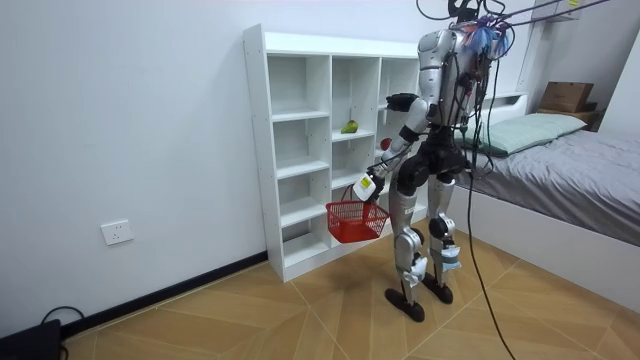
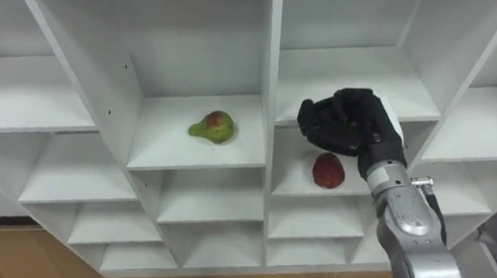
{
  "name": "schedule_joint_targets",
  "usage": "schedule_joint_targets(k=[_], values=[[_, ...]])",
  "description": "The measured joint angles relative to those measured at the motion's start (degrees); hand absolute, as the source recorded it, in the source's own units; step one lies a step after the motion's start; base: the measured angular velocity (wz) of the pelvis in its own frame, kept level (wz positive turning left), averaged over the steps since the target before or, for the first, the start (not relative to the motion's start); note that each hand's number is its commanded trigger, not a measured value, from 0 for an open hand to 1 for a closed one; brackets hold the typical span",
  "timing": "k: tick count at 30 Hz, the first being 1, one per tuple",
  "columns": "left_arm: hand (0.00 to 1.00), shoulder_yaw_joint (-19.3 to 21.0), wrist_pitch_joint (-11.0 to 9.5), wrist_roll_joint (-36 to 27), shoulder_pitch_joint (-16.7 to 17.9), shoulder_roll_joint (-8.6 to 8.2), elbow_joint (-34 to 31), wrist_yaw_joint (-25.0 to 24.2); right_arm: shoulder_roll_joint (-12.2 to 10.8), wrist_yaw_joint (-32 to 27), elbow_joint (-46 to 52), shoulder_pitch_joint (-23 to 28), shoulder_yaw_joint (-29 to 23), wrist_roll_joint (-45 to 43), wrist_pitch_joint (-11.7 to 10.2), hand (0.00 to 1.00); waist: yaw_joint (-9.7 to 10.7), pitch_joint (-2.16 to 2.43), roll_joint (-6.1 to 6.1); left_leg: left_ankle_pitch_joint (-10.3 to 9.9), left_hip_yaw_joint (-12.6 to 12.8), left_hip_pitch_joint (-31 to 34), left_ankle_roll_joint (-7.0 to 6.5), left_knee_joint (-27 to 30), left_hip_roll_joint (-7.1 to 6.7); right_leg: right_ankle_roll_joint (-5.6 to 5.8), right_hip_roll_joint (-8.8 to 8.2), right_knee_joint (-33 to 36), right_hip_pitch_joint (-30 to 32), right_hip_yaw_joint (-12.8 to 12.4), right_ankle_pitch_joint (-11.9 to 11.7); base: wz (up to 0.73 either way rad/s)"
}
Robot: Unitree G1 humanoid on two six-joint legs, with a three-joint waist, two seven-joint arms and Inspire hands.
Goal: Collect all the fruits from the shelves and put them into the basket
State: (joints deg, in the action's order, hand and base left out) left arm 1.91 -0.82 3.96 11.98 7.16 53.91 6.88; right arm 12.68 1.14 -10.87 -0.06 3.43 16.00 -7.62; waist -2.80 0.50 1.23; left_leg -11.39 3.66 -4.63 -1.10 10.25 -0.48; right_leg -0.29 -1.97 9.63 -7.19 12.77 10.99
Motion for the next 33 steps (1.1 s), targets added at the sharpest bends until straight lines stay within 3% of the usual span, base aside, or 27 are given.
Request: schedule_joint_targets(k=[7,14,24,33], values=[[1.0,-1.35,-1.3,-1.46,-0.82,0.03,1.77,-1.01,-0.87,4.51,2.57,1.88,3.02,-0.28,0.35,1.0,0.79,-0.19,0.05,0.05,1.78,0.42,0.08,-0.51,0.7,-0.16,0.14,0.24,1.4,-1.73,-0.12,-0.1],[1.0,-3.56,-1.92,-2.2,-3.46,-0.01,2.98,-2.66,-1.61,9.77,5.64,3.61,4.38,-1.43,0.36,1.0,1.12,-0.32,0.25,0.08,2.3,1.57,-0.02,-0.63,0.7,-0.1,0.09,0.23,2.76,-1.77,-0.36,-0.05],[1.0,-5.02,-2.11,-2.19,-6.86,-1.04,1.17,-3.35,-3.52,11.62,3.8,6.02,7.74,-3.02,1.51,1.0,0.96,-0.54,0.69,0.12,2.56,3.11,-0.03,-0.12,0.73,-0.2,0.06,0.17,4.42,-1.77,-0.5,0.0],[1.0,-8.88,-2.31,-2.22,-9.66,-1.16,1.05,-4.01,-4.27,11.52,-4.82,5.71,12.07,-2.96,2.29,1.0,0.83,-0.79,0.87,0.15,2.45,7.45,-0.09,1.24,0.68,-0.26,0.21,0.33,8.0,-1.56,-1.16,0.01]])
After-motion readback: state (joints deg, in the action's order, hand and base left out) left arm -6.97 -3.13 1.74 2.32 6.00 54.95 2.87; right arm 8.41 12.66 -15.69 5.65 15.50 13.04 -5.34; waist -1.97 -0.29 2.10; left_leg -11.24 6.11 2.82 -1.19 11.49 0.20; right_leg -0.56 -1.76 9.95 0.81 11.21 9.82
